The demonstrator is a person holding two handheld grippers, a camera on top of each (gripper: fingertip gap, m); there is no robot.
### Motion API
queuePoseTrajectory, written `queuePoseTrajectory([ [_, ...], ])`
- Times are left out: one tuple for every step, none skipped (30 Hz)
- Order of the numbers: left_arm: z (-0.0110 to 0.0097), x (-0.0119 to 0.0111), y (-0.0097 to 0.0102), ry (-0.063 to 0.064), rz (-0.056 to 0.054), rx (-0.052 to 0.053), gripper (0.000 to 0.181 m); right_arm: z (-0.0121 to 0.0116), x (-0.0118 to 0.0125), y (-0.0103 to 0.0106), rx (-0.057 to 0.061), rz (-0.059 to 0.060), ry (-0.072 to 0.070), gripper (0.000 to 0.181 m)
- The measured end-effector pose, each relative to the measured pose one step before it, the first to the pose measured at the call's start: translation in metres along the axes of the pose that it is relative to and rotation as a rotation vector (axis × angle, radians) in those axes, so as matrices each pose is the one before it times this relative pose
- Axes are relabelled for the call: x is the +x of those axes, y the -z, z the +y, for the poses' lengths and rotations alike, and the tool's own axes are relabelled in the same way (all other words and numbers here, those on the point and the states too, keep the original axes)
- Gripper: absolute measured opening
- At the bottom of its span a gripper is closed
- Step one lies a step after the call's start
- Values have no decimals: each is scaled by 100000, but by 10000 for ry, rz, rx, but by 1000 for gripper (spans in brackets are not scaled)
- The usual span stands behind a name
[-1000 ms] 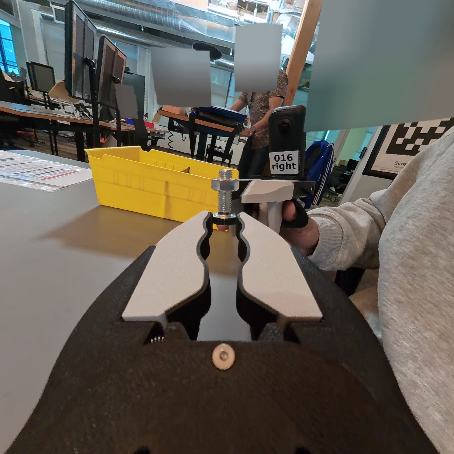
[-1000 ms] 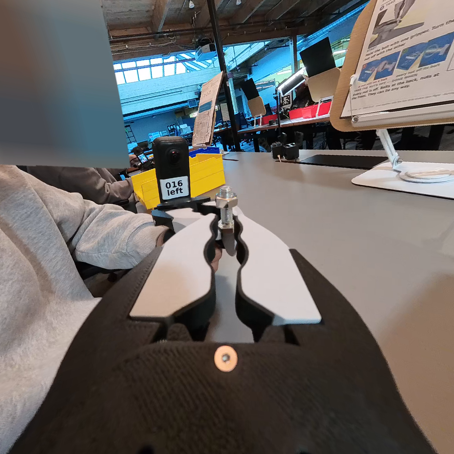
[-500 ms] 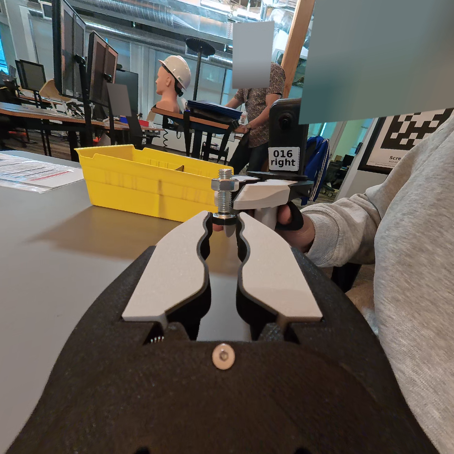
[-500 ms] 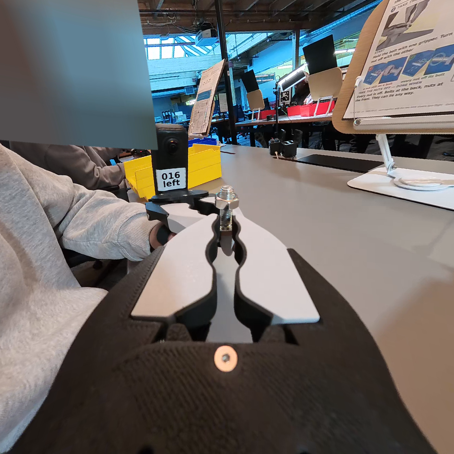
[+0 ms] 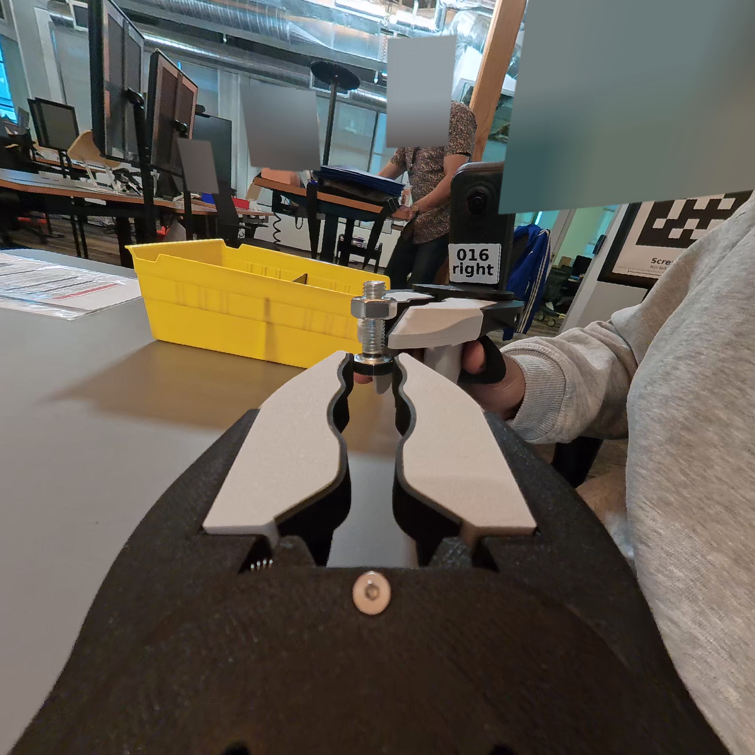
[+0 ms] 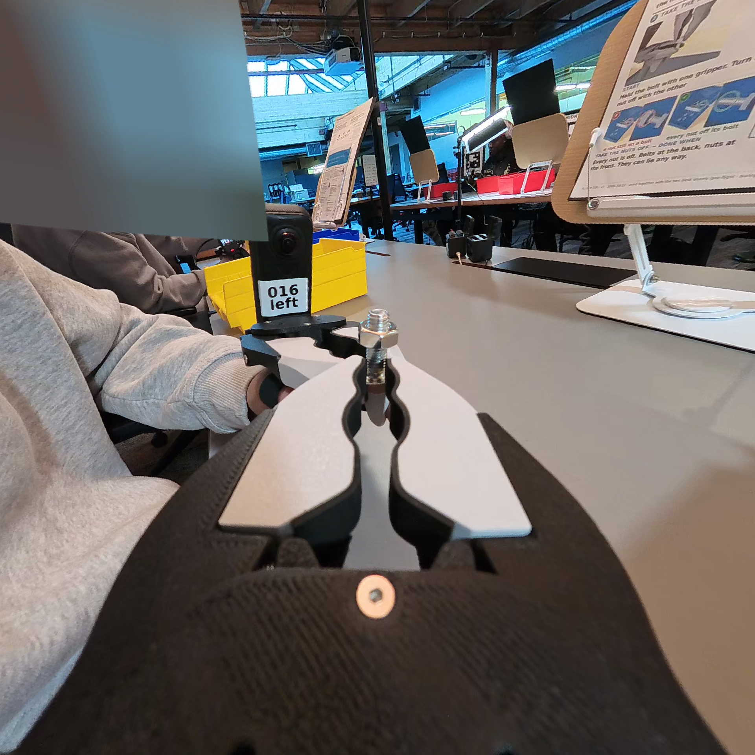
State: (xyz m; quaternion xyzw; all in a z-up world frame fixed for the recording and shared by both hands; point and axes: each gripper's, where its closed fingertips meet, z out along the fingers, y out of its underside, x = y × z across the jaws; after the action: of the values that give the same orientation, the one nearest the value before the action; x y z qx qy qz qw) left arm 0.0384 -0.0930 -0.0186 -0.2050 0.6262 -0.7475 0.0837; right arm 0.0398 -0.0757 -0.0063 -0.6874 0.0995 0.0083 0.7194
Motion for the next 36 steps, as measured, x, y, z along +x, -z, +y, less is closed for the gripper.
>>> queuePoseTrajectory([
  [-47, -25, 17, -62, -28, 18, 18, -7, -19, 7, 6, -9, 2, 8],
  [-98, -48, 31, -68, -44, 39, 18, -8, -6, 11, -1, 1, 4, 8],
  [-127, -63, 39, -48, -38, 46, 18, -8, 1, 12, 1, 8, 14, 9],
  [-136, -87, 60, -17, -33, 43, 18, -29, 1, 11, 16, 5, 18, 9],
  [-72, -98, 46, -19, -31, 18, 18, -47, 20, 41, 27, 11, 14, 9],
  [-67, -100, 58, -17, -36, 22, 18, -19, 35, 30, -2, 14, 22, 9],
  [-52, -106, 42, -20, -38, 12, 18, -7, 63, 52, -19, 22, 47, 10],
  [-37, -89, 32, -11, -24, 9, 18, -7, 91, 55, -32, 49, 84, 10],
  [-44, -94, 29, -13, -33, 22, 18, -32, 128, 58, -50, 69, 124, 10],
  [-43, -107, 14, -59, -38, 5, 18, -83, 183, 79, -49, 101, 159, 11],
  [18, -125, 2, -165, -34, -60, 18, -176, 261, 74, -40, 158, 173, 12],
  [73, -185, -22, -288, -43, -109, 18, -248, 303, 47, -78, 181, 169, 14],
  [149, -290, -23, -395, -46, -141, 18, -264, 315, 31, -176, 159, 169, 19],
  [198, -496, -8, -471, -100, -160, 18, -311, 283, 38, -266, 146, 158, 22],
  [191, -734, 40, -426, -200, -112, 18, -409, 294, 92, -262, 169, 157, 24],
  [62, -867, 90, -229, -253, 2, 18, -479, 333, 111, -207, 212, 165, 25],
  [-100, -855, 135, 82, -215, 116, 18, -450, 320, 92, -201, 190, 138, 26],
  [-258, -742, 198, 340, -133, 204, 18, -310, 184, 33, -274, 94, 84, 24],
  [-329, -630, 230, 454, -82, 238, 18, -130, 133, -43, -397, 46, 23, 22],
  [-297, -553, 257, 450, -93, 190, 18, 36, 47, -177, -516, -12, -6, 18],
  [-216, -429, 232, 334, -79, 117, 18, 160, -56, -320, -620, -93, -33, 19],
  [-143, -301, 198, 177, -43, 34, 18, 214, -98, -415, -709, -125, -61, 21],
  [-74, -160, 151, 21, 8, -34, 18, 167, -46, -456, -720, -91, -64, 24],
  [-20, -40, 110, -81, 54, -79, 18, -29, -46, -446, -628, -83, -34, 26],
  [-12, 24, 119, -142, 44, -48, 18, -323, -37, -394, -441, -97, 9, 26],
  [-36, 15, 105, -160, 0, 12, 18, -444, 19, -358, -363, -91, 5, 25],
  [-5, 76, 58, -155, 16, -1, 18, -378, 39, -333, -427, -142, -26, 23],
  [56, 118, 22, -171, 46, -34, 18, -264, 79, -306, -494, -190, -49, 23],
  [113, 115, 2, -201, 25, -57, 18, -162, 184, -233, -526, -153, -72, 21],
  [165, 70, -30, -182, -10, -88, 18, -57, 243, -154, -523, -120, -94, 20],
  [170, 74, -44, -111, -11, -95, 18, -15, 242, -102, -495, -108, -148, 21],
  [131, 76, -50, -57, -13, -91, 18, -56, 154, -66, -408, -124, -214, 22],
  [123, -1, -61, -44, -66, -116, 18, -184, -24, -30, -253, -171, -237, 24],
  [80, -37, -40, -32, -74, -96, 18, -198, -155, -56, -192, -178, -224, 25],
  [25, -18, -16, 2, -48, -45, 18, -65, -178, -108, -252, -119, -174, 25],
  [51, -48, -29, 37, -60, -42, 18, 67, -145, -177, -313, -41, -88, 27],
])
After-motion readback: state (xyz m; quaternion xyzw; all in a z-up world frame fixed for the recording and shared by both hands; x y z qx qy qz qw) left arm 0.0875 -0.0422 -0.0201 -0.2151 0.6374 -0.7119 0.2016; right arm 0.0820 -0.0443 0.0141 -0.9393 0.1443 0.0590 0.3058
